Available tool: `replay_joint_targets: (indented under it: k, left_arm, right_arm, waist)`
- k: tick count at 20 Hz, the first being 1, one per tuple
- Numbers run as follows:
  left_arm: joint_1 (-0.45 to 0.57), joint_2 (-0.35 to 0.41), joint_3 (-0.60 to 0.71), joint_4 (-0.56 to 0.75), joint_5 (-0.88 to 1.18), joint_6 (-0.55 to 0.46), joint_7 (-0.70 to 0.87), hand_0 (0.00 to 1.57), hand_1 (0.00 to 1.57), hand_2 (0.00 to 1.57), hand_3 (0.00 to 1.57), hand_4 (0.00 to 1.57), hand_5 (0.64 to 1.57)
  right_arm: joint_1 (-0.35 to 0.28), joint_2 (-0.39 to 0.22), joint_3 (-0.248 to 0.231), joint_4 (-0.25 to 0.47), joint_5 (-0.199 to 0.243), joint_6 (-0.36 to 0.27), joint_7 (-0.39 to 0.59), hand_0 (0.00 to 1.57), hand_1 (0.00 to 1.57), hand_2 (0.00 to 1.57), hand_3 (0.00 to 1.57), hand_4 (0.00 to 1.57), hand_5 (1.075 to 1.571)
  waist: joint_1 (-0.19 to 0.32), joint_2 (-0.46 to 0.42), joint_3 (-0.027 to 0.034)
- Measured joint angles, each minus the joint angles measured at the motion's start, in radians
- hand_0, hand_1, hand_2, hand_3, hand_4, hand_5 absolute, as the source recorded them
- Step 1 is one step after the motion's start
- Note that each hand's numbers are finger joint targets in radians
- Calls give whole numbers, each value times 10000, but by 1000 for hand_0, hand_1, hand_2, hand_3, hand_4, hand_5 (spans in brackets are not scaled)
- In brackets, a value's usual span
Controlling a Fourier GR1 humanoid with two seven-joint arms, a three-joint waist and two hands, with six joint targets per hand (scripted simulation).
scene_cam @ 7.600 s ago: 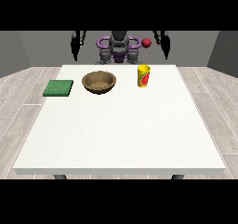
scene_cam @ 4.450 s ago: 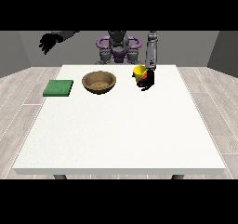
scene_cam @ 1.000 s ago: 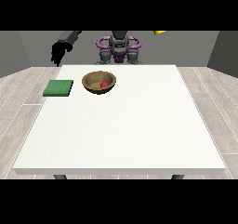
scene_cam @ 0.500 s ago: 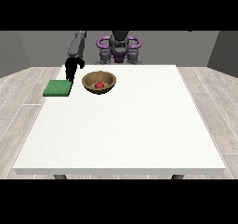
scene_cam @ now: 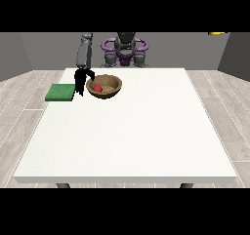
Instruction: Pick the cup and pour the ball into the bowl, then pick the bowl and place it on the pad
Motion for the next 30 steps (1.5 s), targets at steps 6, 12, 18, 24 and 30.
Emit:
replay_joint_targets:
  k: [6,12,18,24,30]
  left_arm:
    - [332,382,205,-449,486,-142,83,0,0,0,0,1014,1534]
    - [453,645,214,-964,812,-194,265,0,0,0,0,1020,1538]
    - [774,987,424,-832,1078,-463,147,0,0,0,0,1023,1540]
    - [709,1297,649,-912,1444,-699,169,0,0,0,0,1024,1537]
    - [548,1390,778,-961,1751,-754,325,0,0,0,0,1129,1517]
  right_arm:
    - [-577,-212,-134,1154,17,120,-1029,0,0,0,0,479,1549]
    - [-1015,-373,-250,1874,5,104,-1829,0,0,0,0,430,1546]
    - [-1436,146,-6,2023,127,-488,-1886,0,0,0,0,477,1547]
    - [-1228,-15,-102,2028,318,-1373,-2139,1571,1571,1571,1545,913,1470]
    - [-773,-593,0,1836,738,-2297,-1897,1571,1571,1571,1424,948,1530]
  waist:
    - [-23,380,-40]
    - [1,625,-121]
    - [-16,489,-125]
    - [192,700,-325]
    - [378,767,-384]
